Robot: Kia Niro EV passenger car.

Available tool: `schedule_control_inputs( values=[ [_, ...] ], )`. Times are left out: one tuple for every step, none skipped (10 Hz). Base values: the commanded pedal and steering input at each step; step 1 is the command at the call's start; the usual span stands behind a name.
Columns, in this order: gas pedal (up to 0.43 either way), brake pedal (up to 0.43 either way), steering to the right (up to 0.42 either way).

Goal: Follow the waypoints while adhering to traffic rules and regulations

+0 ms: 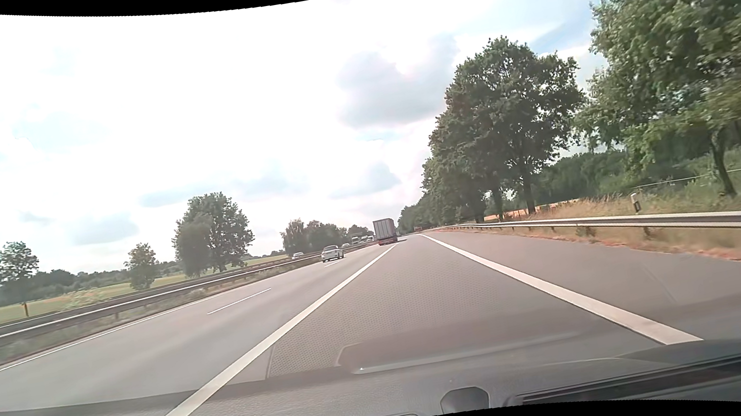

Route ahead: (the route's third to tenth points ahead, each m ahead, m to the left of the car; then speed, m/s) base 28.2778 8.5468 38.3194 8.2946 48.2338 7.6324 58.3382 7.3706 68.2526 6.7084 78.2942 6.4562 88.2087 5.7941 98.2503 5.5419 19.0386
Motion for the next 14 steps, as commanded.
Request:
schedule_control_inputs(
  values=[
    [0.720,0.000,0.017],
    [0.720,0.000,0.018],
    [0.720,0.000,0.015],
    [0.720,0.000,0.012],
    [0.732,0.000,0.010],
    [0.752,0.000,0.009],
    [0.760,0.000,0.011],
    [0.772,0.000,0.008],
    [0.780,0.000,0.001],
    [0.791,0.000,0.000],
    [0.791,0.000,-0.001],
    [0.799,0.000,-0.002],
    [0.799,0.000,-0.002],
    [0.799,0.000,-0.003]
  ],
)
